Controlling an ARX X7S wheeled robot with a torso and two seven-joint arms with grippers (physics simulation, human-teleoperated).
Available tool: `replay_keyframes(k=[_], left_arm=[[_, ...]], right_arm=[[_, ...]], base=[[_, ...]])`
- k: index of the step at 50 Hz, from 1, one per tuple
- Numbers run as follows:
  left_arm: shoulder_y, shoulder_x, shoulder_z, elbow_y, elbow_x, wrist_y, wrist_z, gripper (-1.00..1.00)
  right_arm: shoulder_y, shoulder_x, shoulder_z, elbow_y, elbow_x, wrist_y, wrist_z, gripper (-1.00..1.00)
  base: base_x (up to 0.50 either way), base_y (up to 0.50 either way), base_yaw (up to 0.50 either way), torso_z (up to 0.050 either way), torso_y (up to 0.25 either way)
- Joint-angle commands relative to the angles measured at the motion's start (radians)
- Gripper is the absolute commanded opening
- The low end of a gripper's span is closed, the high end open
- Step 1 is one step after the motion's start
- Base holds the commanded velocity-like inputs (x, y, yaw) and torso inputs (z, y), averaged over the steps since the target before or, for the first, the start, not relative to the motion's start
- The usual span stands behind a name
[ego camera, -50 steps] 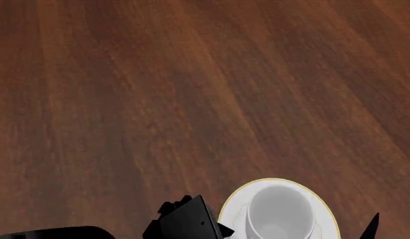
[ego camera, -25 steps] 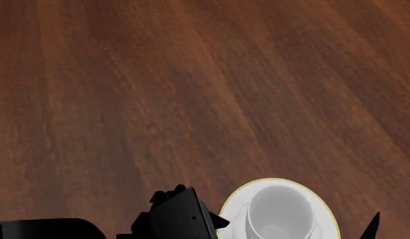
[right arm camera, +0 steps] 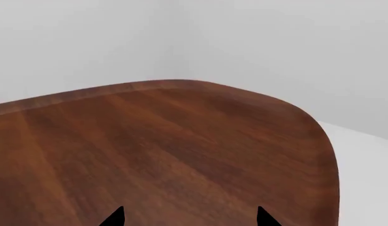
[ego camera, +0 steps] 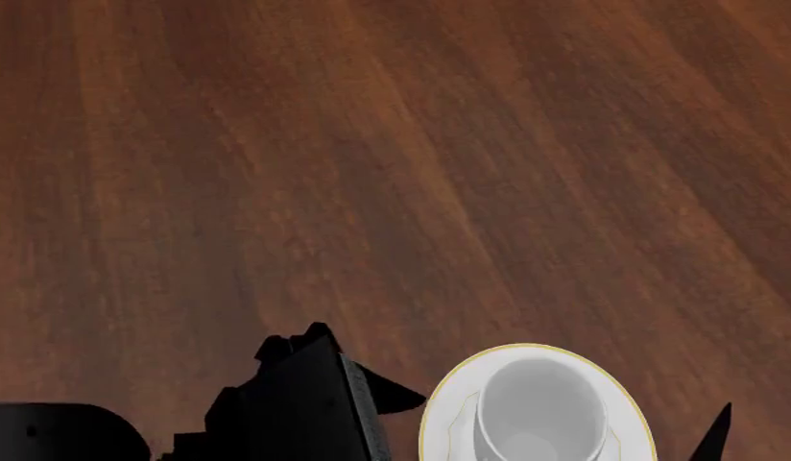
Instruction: Put the white mug on the plate.
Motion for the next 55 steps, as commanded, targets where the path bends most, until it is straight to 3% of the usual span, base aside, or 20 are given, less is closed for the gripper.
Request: replay_keyframes(k=[1,6,16,29,38,48,55], left_arm=[[-0.028,-0.015,-0.101,0.086,-0.124,-0.083,-0.078,1.00],[-0.038,-0.049,-0.139,0.136,-0.178,-0.111,-0.115,1.00],[-0.073,-0.116,-0.308,0.196,-0.445,-0.169,-0.297,1.00],[-0.033,-0.257,-0.436,0.263,-0.613,-0.083,-0.427,1.00],[0.047,-0.352,-0.550,0.326,-0.607,-0.012,-0.456,1.00],[0.111,-0.479,-0.690,0.401,-0.713,0.074,-0.513,1.00],[0.347,-0.560,-0.937,0.484,-0.720,0.155,-0.491,1.00]], right_arm=[[-0.001,0.008,-0.001,-0.014,0.004,0.007,0.005,1.00],[-0.005,0.007,0.001,-0.012,0.003,0.001,0.004,1.00],[0.005,0.012,-0.007,-0.013,0.003,0.009,0.008,1.00],[0.015,0.031,-0.007,-0.039,0.010,0.037,0.020,1.00],[0.019,0.044,-0.004,-0.055,0.017,0.056,0.029,1.00],[0.010,0.045,0.002,-0.051,0.018,0.046,0.027,1.00],[-0.003,0.045,0.011,-0.049,0.020,0.034,0.024,1.00]], base=[[0.00,0.00,0.00,0.000,0.000],[0.00,0.00,0.00,0.000,0.000],[0.00,0.00,0.00,0.000,0.000],[0.00,0.00,0.00,0.000,0.000],[0.00,0.00,0.00,0.000,0.000],[0.00,0.00,0.00,0.000,0.000],[0.00,0.00,0.00,0.000,0.000]])
